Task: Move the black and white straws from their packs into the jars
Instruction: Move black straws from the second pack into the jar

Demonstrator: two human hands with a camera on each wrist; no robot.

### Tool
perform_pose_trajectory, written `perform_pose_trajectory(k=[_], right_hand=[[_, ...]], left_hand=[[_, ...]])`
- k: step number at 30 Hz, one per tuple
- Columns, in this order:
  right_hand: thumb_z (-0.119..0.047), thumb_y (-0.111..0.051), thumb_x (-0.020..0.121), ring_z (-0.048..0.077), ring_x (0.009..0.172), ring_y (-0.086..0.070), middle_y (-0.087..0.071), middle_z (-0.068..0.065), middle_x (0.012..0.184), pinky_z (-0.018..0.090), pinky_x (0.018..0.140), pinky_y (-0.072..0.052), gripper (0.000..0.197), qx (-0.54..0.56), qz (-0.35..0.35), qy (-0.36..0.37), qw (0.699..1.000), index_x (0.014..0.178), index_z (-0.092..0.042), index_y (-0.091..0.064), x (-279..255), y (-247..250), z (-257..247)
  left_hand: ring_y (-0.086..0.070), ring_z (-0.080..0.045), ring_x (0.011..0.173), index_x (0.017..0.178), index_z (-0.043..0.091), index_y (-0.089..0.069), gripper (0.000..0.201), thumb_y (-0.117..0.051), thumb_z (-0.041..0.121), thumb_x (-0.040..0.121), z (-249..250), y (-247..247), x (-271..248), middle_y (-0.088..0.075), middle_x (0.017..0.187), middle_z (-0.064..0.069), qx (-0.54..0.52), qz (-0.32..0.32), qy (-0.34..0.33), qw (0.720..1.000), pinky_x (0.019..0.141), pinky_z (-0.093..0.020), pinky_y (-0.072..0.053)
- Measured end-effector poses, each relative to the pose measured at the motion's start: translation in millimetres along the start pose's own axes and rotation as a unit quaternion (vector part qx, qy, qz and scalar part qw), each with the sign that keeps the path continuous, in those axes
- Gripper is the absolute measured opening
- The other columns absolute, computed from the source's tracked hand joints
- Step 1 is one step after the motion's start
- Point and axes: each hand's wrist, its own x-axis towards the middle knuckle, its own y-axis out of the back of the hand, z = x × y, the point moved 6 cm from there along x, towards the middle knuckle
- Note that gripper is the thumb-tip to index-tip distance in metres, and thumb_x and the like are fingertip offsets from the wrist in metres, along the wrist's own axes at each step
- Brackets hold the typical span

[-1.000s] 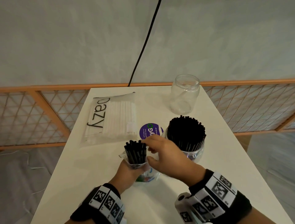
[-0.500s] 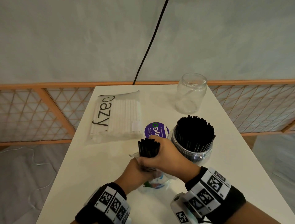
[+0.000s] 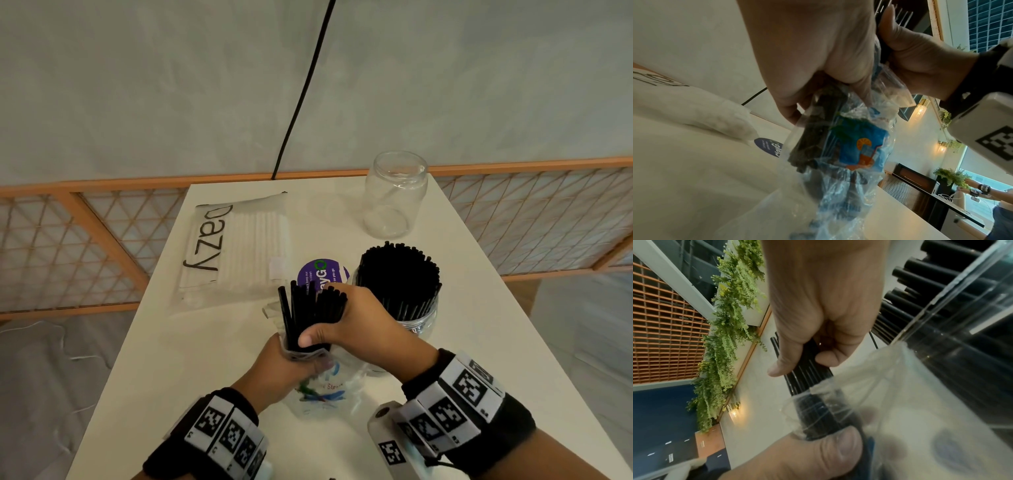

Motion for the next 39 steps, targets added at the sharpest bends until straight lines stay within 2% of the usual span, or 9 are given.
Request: perform_pose_trajectory(k=[2,4,8,11,15,22,26,28,39], right_hand=[[-0.022,-0.085,0.062,0.009,0.077,-0.066,-0.069,0.000,0.079,0.027,0.073,-0.054,0.029,-0.011,0.011,0.008,1.000,0.081,-0.019,-0.063,0,3,-3],[-0.022,-0.082,0.066,-0.002,0.069,-0.061,-0.064,-0.010,0.071,0.016,0.067,-0.051,0.025,-0.011,0.035,0.021,0.999,0.075,-0.027,-0.060,-1,10,-9],[-0.020,-0.077,0.074,-0.001,0.066,-0.060,-0.064,-0.008,0.068,0.011,0.063,-0.047,0.011,0.001,0.095,0.039,0.995,0.073,-0.018,-0.066,-3,35,-22],[-0.021,-0.075,0.076,0.000,0.067,-0.063,-0.066,-0.009,0.066,0.013,0.064,-0.048,0.010,0.010,0.101,0.043,0.994,0.070,-0.019,-0.067,-4,51,-31],[-0.022,-0.072,0.078,-0.003,0.058,-0.058,-0.064,-0.012,0.060,0.011,0.055,-0.044,0.010,-0.006,0.105,0.043,0.993,0.070,-0.021,-0.066,-6,73,-39],[-0.012,-0.068,0.079,0.002,0.051,-0.058,-0.062,-0.003,0.061,0.017,0.045,-0.045,0.010,0.032,0.203,0.068,0.976,0.072,-0.015,-0.062,-17,130,-54],[-0.013,-0.067,0.079,0.007,0.046,-0.056,-0.061,-0.002,0.057,0.018,0.043,-0.042,0.008,0.023,0.236,0.067,0.969,0.077,-0.007,-0.062,-21,156,-46],[-0.011,-0.066,0.080,0.009,0.045,-0.055,-0.061,-0.001,0.055,0.019,0.043,-0.041,0.008,0.016,0.233,0.065,0.970,0.073,-0.008,-0.062,-21,158,-42],[-0.014,-0.063,0.083,0.008,0.040,-0.050,-0.057,0.006,0.059,0.018,0.041,-0.041,0.014,-0.042,0.270,0.086,0.958,0.069,-0.015,-0.059,-16,191,-50]], left_hand=[[-0.067,-0.007,0.067,0.075,0.013,-0.067,0.023,-0.073,-0.008,0.071,1,2,0,-0.071,0.066,0.004,-0.001,0.000,-0.005,1.000,0.062,-0.022,-0.051],[-0.067,-0.006,0.072,0.079,0.017,-0.069,0.019,-0.075,0.002,0.067,3,4,-1,-0.072,0.071,0.005,-0.010,-0.001,-0.005,1.000,0.064,-0.021,-0.052],[-0.068,-0.004,0.078,0.088,0.020,-0.069,0.025,-0.073,0.000,0.075,3,7,1,-0.074,0.076,0.008,-0.003,-0.001,0.016,1.000,0.067,-0.017,-0.053],[-0.068,-0.002,0.086,0.096,0.020,-0.067,0.028,-0.069,0.000,0.078,8,7,4,-0.074,0.083,0.013,-0.001,0.002,0.013,1.000,0.073,-0.016,-0.053],[-0.068,-0.006,0.087,0.091,0.024,-0.068,0.022,-0.071,0.005,0.079,11,2,8,-0.074,0.081,0.011,0.016,0.009,0.013,1.000,0.081,-0.024,-0.055],[-0.063,-0.020,0.079,0.083,0.023,-0.068,0.013,-0.067,0.010,0.083,3,4,9,-0.068,0.080,-0.003,0.064,0.039,0.028,0.997,0.071,-0.028,-0.051],[-0.062,-0.014,0.078,0.078,0.023,-0.066,0.012,-0.067,0.012,0.083,-6,8,5,-0.067,0.077,0.001,0.079,0.080,0.047,0.993,0.069,-0.023,-0.049],[-0.064,-0.016,0.083,0.078,0.022,-0.065,0.011,-0.068,0.012,0.083,-10,8,6,-0.068,0.080,-0.001,0.071,0.090,0.053,0.992,0.074,-0.027,-0.051],[-0.064,-0.005,0.078,0.078,0.014,-0.066,0.011,-0.065,0.003,0.083,-19,4,0,-0.067,0.076,0.001,0.078,0.105,0.041,0.991,0.062,-0.013,-0.050]])
